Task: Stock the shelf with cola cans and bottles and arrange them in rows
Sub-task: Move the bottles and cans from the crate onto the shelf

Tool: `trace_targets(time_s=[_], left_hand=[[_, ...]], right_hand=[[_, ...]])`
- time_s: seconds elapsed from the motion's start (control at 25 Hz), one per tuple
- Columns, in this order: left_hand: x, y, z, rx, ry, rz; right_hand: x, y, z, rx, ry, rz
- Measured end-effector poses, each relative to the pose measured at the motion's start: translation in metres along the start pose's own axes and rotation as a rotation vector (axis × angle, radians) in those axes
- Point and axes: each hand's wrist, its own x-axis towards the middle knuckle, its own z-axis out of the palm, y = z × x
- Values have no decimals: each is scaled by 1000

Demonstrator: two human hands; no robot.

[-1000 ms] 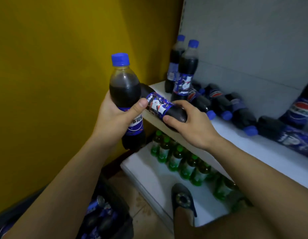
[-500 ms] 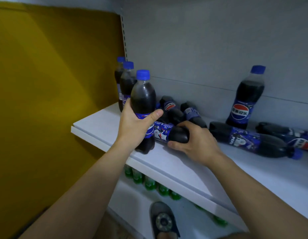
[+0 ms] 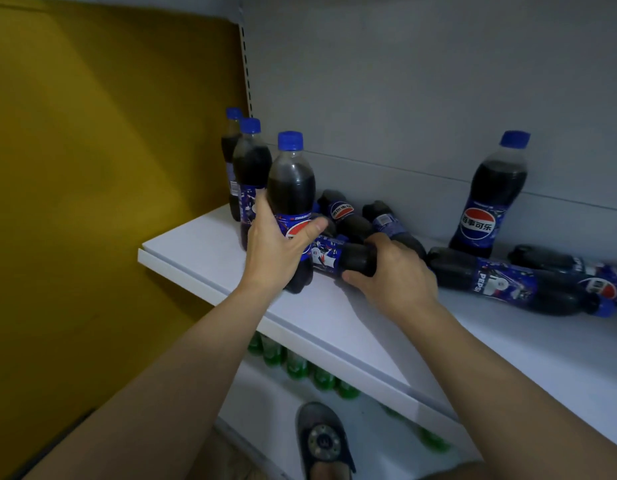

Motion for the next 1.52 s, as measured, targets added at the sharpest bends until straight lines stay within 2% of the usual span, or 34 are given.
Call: trace_targets(time_s=[0.12, 0.24, 0.32, 0.4, 0.52, 0.64, 0.72, 0.88, 1.2, 1.4, 1.52], left_hand=[[-13, 3, -25, 25, -8, 36], [-38, 6, -69, 86, 69, 91], [-63, -4, -110, 111, 127, 139], [-94, -24, -151, 168, 169, 127], [-142, -56, -205, 302, 208, 5], [-171, -60, -255, 486, 12, -47], [-191, -56, -287, 524, -74, -98], [-221, -53, -332, 552, -71, -259], [-248, -56, -383, 658, -80, -393], [-251, -85, -400, 661, -125, -508], [-246, -108, -400, 638, -190, -579]], right_hand=[[-9, -8, -17, 13, 190, -91], [-25, -34, -23, 237, 362, -368], [-43, -61, -15, 320, 359, -574], [-65, -89, 4, 360, 235, -710], [-98, -122, 45, 377, -13, -801], [-119, -148, 81, 346, -246, -820], [-130, -162, 99, 308, -356, -849], [-147, -192, 125, 249, -483, -959], [-165, -252, 185, 153, -695, -1085], [-193, -277, 258, 149, -859, -1014], [-231, -268, 333, 122, -1089, -876]])
